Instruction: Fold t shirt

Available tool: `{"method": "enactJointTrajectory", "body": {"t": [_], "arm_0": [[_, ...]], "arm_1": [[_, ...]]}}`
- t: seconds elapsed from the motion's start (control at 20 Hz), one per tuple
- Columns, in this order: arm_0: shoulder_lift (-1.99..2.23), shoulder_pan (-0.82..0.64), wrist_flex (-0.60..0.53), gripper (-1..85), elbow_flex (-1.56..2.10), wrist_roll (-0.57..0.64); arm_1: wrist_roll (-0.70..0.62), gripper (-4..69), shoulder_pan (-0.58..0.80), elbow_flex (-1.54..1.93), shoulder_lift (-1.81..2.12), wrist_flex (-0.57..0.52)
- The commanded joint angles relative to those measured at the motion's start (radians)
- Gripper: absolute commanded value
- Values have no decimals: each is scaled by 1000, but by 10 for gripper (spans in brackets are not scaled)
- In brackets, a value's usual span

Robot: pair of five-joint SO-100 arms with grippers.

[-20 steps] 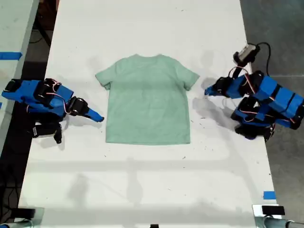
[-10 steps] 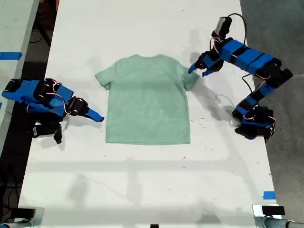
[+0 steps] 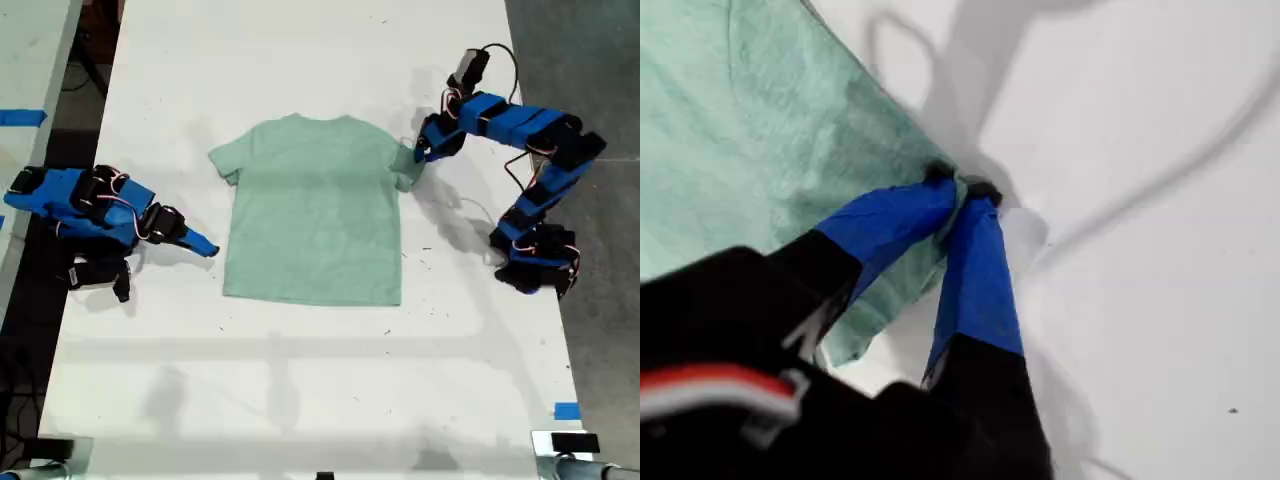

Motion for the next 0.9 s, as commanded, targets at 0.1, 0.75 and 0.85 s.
{"method": "enactJointTrajectory", "body": {"t": [0.1, 0.75, 0.85], "arm_0": [[6, -5, -5, 70, 8, 6], [6, -5, -5, 71, 8, 6], [6, -5, -5, 71, 8, 6]], "arm_1": [[18, 12, -218, -288, 253, 209], [34, 294, -657, -779, -133, 187], [75, -5, -607, -609, 100, 242]]}}
